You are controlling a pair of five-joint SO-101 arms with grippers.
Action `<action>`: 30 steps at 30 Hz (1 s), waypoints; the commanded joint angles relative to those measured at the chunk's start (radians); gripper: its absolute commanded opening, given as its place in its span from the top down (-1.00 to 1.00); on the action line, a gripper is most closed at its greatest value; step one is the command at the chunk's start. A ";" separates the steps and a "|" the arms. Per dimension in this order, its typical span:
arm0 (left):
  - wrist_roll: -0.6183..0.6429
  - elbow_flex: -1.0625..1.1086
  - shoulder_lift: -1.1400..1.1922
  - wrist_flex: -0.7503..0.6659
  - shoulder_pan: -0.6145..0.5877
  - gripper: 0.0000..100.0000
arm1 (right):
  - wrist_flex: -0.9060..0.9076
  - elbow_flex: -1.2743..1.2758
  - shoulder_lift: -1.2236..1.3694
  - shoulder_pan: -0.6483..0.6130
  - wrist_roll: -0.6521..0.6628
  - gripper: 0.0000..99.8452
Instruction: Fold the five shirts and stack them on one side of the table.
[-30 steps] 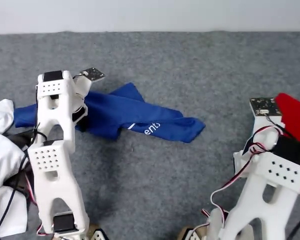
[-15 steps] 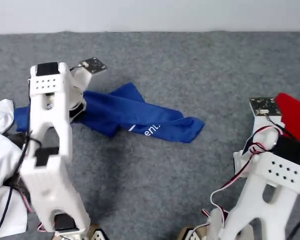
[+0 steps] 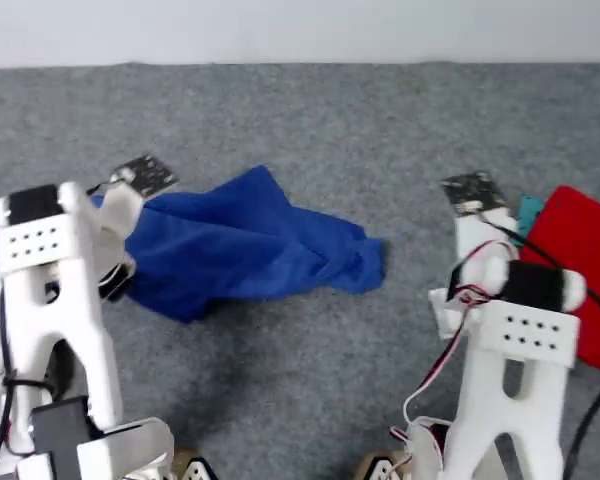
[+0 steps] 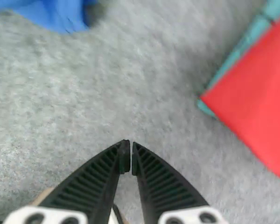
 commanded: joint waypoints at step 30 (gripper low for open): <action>-0.021 0.174 -0.048 -0.008 -0.138 0.97 | -0.200 -0.008 0.513 -0.568 0.014 0.62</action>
